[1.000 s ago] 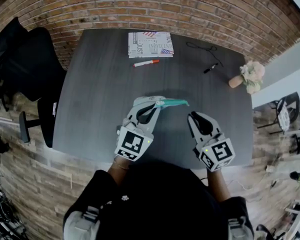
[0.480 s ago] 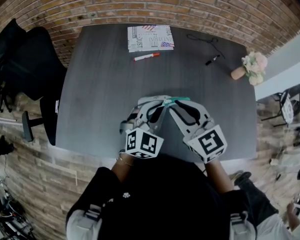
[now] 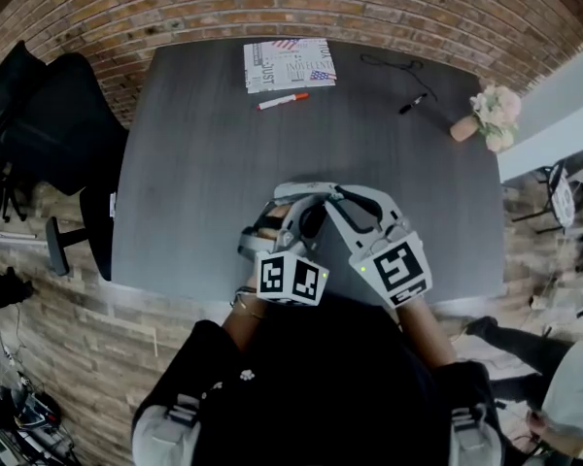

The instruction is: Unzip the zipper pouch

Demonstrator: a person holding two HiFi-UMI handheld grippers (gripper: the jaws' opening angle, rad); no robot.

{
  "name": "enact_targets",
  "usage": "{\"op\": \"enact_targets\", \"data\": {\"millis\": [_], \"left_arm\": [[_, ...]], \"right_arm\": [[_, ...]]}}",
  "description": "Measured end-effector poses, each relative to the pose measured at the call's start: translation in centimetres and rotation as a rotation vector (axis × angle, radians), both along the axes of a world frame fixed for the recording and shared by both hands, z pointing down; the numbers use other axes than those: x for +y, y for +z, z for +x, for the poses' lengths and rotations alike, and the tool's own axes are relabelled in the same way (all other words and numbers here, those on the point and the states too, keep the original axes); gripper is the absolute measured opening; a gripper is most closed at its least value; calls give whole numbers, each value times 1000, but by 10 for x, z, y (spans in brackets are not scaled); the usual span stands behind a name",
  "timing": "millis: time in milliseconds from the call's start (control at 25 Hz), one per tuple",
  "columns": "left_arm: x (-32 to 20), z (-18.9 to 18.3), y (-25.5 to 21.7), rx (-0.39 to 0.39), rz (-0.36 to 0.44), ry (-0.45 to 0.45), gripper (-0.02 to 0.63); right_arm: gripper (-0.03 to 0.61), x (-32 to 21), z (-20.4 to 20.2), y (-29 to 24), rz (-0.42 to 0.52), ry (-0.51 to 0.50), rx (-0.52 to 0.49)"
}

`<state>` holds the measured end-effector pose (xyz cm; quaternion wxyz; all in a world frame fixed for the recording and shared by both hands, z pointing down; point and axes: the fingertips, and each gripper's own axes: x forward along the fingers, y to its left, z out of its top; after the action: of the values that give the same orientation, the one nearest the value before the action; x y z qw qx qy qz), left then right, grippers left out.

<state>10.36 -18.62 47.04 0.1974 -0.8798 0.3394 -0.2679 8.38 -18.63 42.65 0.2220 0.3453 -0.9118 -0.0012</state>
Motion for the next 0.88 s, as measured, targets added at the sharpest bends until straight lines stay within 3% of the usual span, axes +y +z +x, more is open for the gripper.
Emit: {"op": "enact_targets", "data": {"millis": [400, 600, 880], "left_arm": [[3, 6, 2, -24, 13, 16, 6], [5, 4, 6, -35, 3, 8, 6], [8, 2, 6, -56, 14, 6, 6]], "right_arm": [[51, 4, 11, 0, -86, 19, -93], [20, -2, 26, -4, -27, 31, -133], [28, 2, 28, 3, -85, 40, -172]]}}
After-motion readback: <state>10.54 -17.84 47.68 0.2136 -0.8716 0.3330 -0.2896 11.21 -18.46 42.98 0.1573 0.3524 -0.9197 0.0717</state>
